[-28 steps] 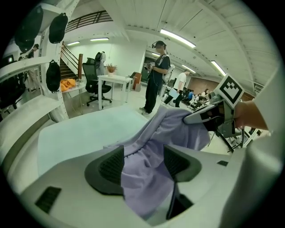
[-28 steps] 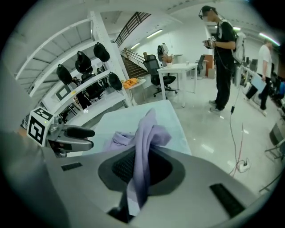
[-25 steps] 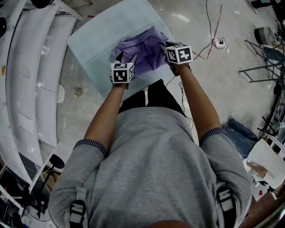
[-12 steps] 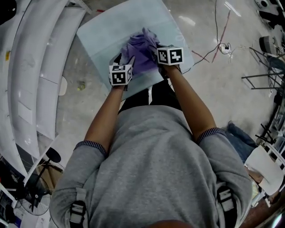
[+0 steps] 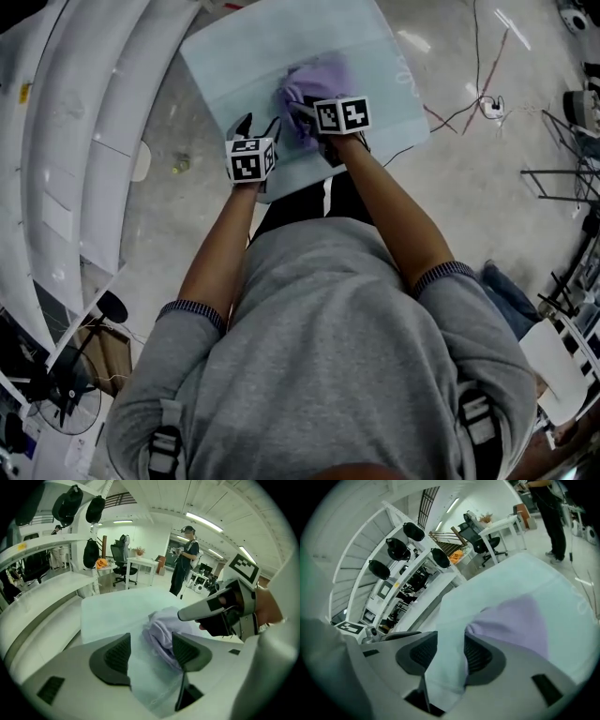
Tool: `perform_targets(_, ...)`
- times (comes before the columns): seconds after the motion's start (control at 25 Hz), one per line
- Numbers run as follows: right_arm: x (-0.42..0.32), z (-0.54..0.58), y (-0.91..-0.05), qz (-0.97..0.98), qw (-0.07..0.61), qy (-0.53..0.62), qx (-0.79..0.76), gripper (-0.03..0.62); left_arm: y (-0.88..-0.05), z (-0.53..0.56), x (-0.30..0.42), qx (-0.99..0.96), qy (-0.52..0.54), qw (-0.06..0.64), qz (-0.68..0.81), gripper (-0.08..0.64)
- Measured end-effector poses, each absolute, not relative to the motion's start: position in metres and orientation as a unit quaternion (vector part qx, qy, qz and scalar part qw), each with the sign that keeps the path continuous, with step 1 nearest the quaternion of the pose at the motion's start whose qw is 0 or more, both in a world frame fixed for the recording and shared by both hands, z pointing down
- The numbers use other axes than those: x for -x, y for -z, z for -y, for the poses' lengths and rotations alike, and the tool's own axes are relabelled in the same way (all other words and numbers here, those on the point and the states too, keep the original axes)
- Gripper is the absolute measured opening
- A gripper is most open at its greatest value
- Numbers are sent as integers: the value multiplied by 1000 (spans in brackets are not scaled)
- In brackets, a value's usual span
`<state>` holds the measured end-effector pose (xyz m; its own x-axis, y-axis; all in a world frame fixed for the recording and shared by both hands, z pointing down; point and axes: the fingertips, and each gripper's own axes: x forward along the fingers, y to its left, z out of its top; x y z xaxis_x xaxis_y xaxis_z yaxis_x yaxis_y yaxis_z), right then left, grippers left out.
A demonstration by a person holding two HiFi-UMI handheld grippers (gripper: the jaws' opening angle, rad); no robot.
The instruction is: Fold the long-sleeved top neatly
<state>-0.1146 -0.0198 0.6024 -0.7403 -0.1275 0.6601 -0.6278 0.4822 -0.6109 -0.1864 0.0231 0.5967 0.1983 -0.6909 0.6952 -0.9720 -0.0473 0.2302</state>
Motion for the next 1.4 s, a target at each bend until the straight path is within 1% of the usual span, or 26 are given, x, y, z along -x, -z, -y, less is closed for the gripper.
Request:
perform_targets(0.2,108,17,-584,838,273,-419,-218,203,-587,-24,192,-706,-189,341,592,301)
perform_targets(0.36,80,21,-546,868,248,-368,-224,250,-555,-19,177,-750,-166,311,560,299)
perform_targets(0.44,62,23,-521,882,226,-341,-232,262,-533,-16,163,-775,-156,290,539,301)
perform_targets(0.56,35,23,-481,898,197,-302,-251,264,-495,-14,140,-811,-142,257,507,299)
perform_targets(0.68,15,18,-438,913,172,-259,-266,249,-456,-16,119,-838,-118,228,481,296)
perform_targets(0.76,2,15,-409,923,150,-226,-271,225,-428,-16,104,-851,-101,208,472,250)
perform_targets(0.84,-11,10,-380,934,128,-192,-272,204,-398,-15,89,-862,-86,182,465,225)
perform_targets(0.96,-29,5,-339,947,95,-146,-269,136,-352,-15,66,-873,-62,140,463,171)
perform_targets(1.0,-33,5,-328,951,86,-132,-265,114,-338,-16,60,-874,-53,127,465,148)
perform_targets(1.08,-39,4,-309,957,73,-111,-256,85,-314,-18,53,-874,-34,106,473,67)
perform_targets(1.12,-42,3,-301,960,68,-105,-252,73,-303,-19,49,-873,-25,99,477,49)
perform_targets(1.24,-50,1,-279,966,52,-91,-238,31,-277,-22,42,-864,-5,78,498,20)
perform_targets(1.28,-52,0,-272,968,45,-86,-231,0,-270,-23,42,-859,-3,68,507,15)
perform_targets(1.4,-52,-4,-256,977,23,-83,-193,-4,-257,-27,40,-848,-8,45,528,15)
